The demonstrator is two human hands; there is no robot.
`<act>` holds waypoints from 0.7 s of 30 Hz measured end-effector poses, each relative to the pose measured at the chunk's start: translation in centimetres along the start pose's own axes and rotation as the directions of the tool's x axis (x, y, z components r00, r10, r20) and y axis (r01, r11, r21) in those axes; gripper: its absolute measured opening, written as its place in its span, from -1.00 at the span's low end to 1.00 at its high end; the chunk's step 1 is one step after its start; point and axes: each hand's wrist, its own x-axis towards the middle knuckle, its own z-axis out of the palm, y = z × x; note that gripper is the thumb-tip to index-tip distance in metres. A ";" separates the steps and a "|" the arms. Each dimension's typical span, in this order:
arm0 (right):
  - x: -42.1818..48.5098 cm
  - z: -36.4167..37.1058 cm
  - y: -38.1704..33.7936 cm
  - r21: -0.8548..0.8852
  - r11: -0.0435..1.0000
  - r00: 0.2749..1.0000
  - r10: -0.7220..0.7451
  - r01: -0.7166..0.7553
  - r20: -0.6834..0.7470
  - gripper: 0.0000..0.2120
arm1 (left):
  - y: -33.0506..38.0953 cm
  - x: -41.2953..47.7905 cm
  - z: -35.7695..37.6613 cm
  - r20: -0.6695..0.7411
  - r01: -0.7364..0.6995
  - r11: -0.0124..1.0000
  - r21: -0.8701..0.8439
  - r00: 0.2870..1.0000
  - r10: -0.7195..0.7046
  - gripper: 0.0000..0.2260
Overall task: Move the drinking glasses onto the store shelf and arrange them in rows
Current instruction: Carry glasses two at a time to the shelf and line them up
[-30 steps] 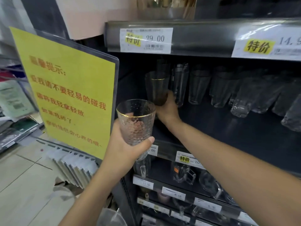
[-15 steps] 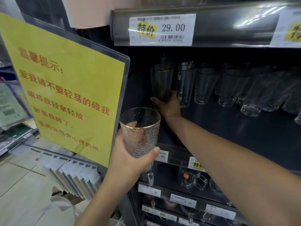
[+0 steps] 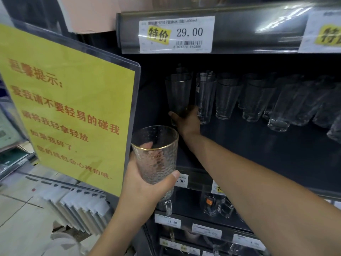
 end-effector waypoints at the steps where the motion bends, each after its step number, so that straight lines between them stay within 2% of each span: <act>1: 0.0 -0.1 0.0 -0.003 1.000 1.000 -0.001 0.001 0.007 -0.39 | 0.0 0.0 0.0 0.000 0.000 1.000 -0.003 1.000 0.000 -0.35; 6: 0.2 0.0 0.1 -0.038 0.999 0.999 -0.037 0.037 0.006 -0.46 | -0.1 0.0 0.3 -0.003 0.008 1.000 -0.011 1.000 -0.008 -0.36; 12: 0.2 0.2 0.0 -0.059 0.996 0.998 -0.062 0.063 0.018 -0.45 | -0.3 -0.1 0.3 -0.019 0.023 1.000 -0.012 1.000 -0.023 -0.36; 16: 0.1 0.4 0.0 -0.067 0.996 0.998 -0.053 0.054 0.024 -0.40 | -0.4 0.0 0.2 -0.026 0.008 1.000 -0.002 1.000 -0.008 -0.37; 21: 0.2 0.2 -0.1 -0.089 0.995 0.999 -0.035 0.037 0.020 -0.45 | -0.2 -0.1 0.5 -0.033 0.009 1.000 0.007 0.999 -0.009 -0.39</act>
